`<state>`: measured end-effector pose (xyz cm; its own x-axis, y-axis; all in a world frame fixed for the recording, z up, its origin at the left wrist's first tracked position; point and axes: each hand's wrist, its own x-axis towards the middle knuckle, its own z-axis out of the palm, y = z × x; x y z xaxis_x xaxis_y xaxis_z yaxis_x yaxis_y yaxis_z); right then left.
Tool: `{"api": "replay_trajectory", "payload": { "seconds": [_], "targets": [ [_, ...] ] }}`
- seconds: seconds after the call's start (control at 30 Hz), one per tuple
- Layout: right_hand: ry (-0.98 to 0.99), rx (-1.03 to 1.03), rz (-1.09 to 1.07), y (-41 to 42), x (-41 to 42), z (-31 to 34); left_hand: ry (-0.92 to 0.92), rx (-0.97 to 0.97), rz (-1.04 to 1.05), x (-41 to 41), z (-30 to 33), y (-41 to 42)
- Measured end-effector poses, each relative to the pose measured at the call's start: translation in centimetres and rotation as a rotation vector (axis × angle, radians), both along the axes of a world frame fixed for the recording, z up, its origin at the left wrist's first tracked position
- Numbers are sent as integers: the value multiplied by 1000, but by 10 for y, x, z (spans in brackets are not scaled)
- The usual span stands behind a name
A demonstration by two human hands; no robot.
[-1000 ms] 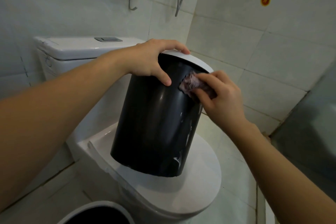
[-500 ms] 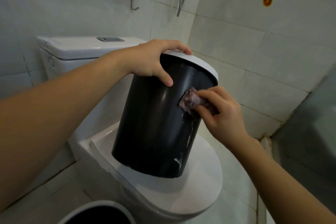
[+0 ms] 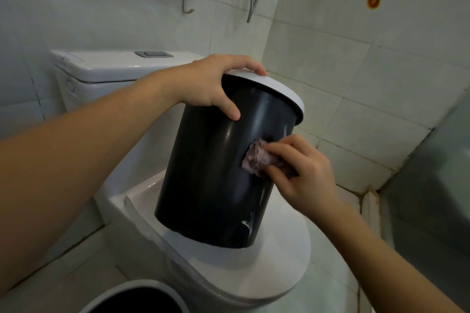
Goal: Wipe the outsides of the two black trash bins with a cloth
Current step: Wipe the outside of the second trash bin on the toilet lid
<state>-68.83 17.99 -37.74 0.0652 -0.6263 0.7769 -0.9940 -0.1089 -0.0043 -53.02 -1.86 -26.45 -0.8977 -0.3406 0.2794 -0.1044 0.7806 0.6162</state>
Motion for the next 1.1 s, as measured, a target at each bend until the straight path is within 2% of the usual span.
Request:
{"api": "replay_trajectory", "payload": {
  "seconds": [0.17, 0.43, 0.7, 0.9, 1.1],
  "targets": [
    [-64, -108, -166, -12, 5, 16, 5, 1, 1, -1, 0, 0],
    [132, -20, -28, 6, 17, -21, 19, 1, 12, 0, -2, -4],
    [-105, -147, -218, -24, 7, 23, 10, 4, 15, 1, 0, -4],
    [9, -90, -69, -19, 9, 14, 23, 10, 11, 3, -1, -2],
    [-68, -144, -187, -37, -2, 50, 9, -20, 22, 2, 0, 0]
  ]
}}
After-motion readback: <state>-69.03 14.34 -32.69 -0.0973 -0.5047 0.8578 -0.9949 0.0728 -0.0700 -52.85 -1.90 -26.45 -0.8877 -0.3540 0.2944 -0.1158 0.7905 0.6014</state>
